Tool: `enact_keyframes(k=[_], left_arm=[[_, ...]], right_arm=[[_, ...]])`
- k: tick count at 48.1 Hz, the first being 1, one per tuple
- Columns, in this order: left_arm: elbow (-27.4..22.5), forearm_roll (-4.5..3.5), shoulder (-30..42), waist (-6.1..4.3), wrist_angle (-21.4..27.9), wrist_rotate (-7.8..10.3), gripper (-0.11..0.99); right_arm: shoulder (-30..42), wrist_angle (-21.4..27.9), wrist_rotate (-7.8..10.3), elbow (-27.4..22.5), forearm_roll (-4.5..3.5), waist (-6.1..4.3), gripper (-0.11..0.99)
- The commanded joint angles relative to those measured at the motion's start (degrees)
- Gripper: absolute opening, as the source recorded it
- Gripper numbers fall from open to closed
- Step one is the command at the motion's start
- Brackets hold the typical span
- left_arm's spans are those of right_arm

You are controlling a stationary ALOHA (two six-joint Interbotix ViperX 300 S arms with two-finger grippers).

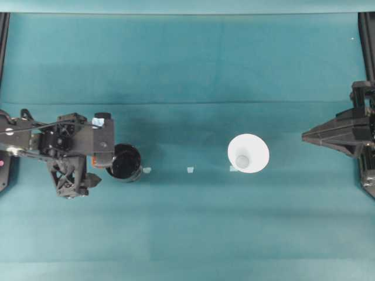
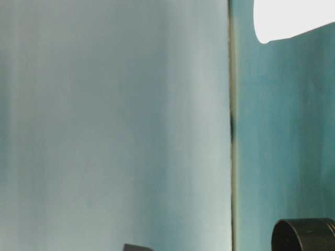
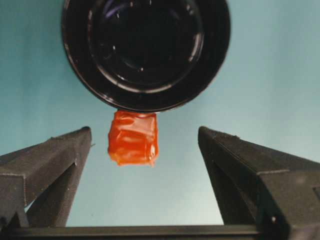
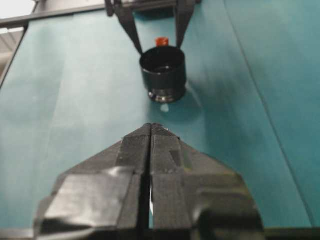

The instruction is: Put the paper cup into the moved red handle cup holder.

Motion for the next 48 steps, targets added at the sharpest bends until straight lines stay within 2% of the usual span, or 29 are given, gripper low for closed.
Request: enact_keyframes(k=[1, 15, 27, 43, 46, 48], left_arm=[[-0.97, 0.18, 0.44, -0.09, -0.53, 0.0, 0.95], [-0.7, 0.18, 0.09, 0.7, -0.53, 0.35, 0.95], [-1.23, 0.26, 0.53, 2.02, -0.53, 3.25, 0.95], [-1.14, 0.18, 0.53, 2.11, -0.53, 3.25, 0.94], [-1.05, 0.26, 0.53, 2.02, -0.53, 3.16, 0.9], [-1.14, 0.18, 0.53, 1.85, -0.53, 3.34, 0.84]], right_arm=[[0.35, -0.09, 0.44, -1.05, 0.09, -0.09, -0.11], [0.35, 0.0, 0.44, -1.05, 0.09, -0.09, -0.11], [0.35, 0.0, 0.44, -1.05, 0.09, -0.09, -0.11], [0.35, 0.0, 0.44, -0.97, 0.0, -0.09, -0.11], [0.35, 0.0, 0.44, -0.97, 0.09, -0.09, -0.11], [0.35, 0.0, 0.44, -0.97, 0.09, -0.09, -0.11]])
